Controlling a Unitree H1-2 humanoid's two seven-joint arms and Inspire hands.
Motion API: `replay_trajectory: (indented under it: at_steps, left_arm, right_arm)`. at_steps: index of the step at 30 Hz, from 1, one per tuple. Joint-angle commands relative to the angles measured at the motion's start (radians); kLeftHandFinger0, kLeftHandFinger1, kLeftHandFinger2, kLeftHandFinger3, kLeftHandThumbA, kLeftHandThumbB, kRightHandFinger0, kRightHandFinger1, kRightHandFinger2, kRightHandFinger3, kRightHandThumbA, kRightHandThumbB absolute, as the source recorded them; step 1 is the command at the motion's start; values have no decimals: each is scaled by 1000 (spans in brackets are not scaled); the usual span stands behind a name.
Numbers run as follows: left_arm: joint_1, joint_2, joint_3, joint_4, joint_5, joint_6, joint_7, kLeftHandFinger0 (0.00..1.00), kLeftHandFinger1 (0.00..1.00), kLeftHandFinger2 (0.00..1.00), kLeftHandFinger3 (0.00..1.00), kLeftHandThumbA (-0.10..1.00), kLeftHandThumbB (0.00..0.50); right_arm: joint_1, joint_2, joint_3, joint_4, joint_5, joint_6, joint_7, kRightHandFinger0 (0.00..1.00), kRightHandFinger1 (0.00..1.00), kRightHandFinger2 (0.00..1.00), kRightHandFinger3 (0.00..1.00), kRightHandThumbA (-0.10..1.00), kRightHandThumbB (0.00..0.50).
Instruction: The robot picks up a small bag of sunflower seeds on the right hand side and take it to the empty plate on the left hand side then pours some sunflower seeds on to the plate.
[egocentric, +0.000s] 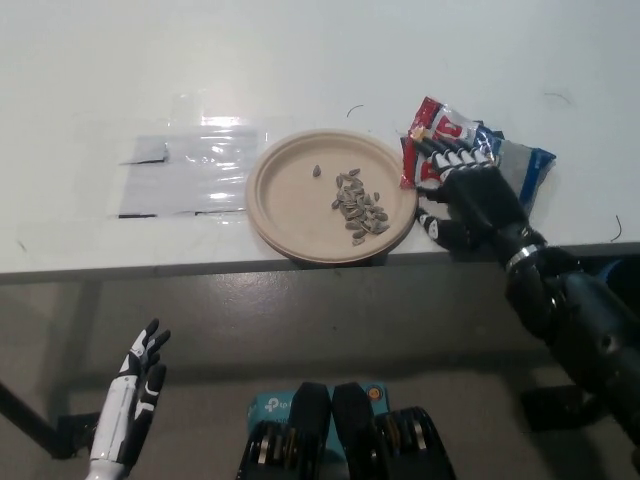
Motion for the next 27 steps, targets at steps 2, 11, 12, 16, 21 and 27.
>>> replay_trajectory:
  at_steps: [2, 11, 12, 16, 21, 27]
  left_arm:
    - [-7, 19, -9, -32, 15, -20, -11, 1000, 1000, 913, 1000, 1000, 18]
    - [4, 16, -10, -29, 10, -27, -11, 1000, 1000, 923, 1000, 1000, 29]
    - [3, 15, -9, -29, 7, -25, -12, 1000, 1000, 925, 1000, 1000, 35]
    - [-10, 16, -7, -32, 29, -13, 0, 1000, 1000, 941, 1000, 1000, 36]
    - [-15, 12, -6, -14, 15, -41, 2, 1000, 1000, 923, 1000, 1000, 4]
    - [-34, 11, -4, -12, 20, -32, 6, 1000, 1000, 921, 1000, 1000, 19]
  right_arm:
    - [180, -138, -50, -756, 366, 183, 472, 1000, 1000, 1000, 1000, 915, 500]
    - [261, -204, -105, -1091, 426, 273, 495, 1000, 1000, 1000, 1000, 955, 500]
    - [264, -208, -114, -1110, 423, 277, 491, 1000, 1000, 1000, 1000, 981, 489]
    - [256, -217, -161, -1159, 425, 274, 465, 1000, 1000, 1000, 1000, 1000, 398]
    - [256, -228, -224, -1192, 413, 301, 448, 1000, 1000, 1000, 1000, 1000, 394]
    - [275, -221, -286, -1255, 394, 273, 424, 1000, 1000, 1000, 1000, 1000, 414]
